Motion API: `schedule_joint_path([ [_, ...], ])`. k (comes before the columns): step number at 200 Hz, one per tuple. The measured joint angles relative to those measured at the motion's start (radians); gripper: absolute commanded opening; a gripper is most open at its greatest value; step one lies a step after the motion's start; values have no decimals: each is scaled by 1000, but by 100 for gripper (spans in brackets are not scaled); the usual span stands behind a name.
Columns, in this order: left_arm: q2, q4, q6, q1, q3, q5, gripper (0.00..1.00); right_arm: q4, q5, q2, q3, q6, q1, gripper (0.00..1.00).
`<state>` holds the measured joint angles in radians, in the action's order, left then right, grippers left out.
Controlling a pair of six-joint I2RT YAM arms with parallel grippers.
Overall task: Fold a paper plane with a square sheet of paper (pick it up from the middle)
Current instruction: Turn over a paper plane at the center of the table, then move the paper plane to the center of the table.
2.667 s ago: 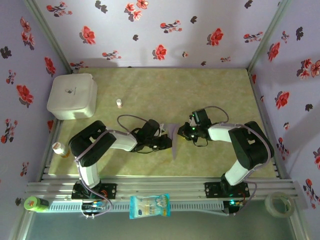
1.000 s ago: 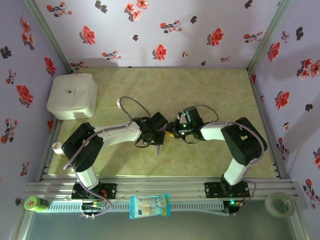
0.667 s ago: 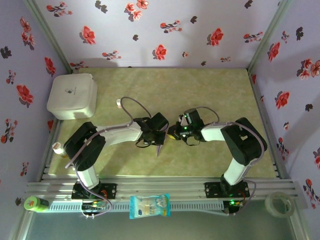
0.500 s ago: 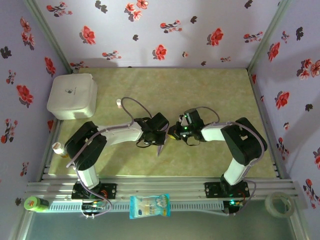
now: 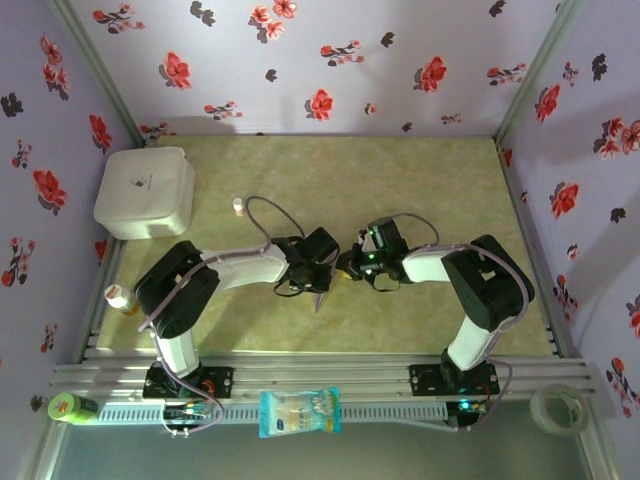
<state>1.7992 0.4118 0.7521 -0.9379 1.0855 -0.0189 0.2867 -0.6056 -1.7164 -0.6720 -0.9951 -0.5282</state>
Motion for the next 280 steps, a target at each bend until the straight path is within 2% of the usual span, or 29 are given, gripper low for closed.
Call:
schedule_joint_path([
  [46, 14, -13, 0, 0, 0, -8, 10, 0, 0, -1, 0, 0, 0, 16],
  [72, 21, -16, 0, 0, 0, -8, 9, -10, 3, 0, 0, 10, 5, 25],
  [115, 29, -14, 11, 0, 11, 0, 8, -147, 65, 101, 4, 71, 54, 33],
  [155, 71, 20, 34, 0, 74, 50, 11, -289, 140, 270, 4, 148, 122, 36],
  [195, 128, 56, 62, 0, 153, 98, 16, -380, 199, 372, 18, 189, 167, 38],
  [280, 208, 151, 95, -12, 276, 171, 22, -428, 230, 396, 45, 210, 185, 39],
])
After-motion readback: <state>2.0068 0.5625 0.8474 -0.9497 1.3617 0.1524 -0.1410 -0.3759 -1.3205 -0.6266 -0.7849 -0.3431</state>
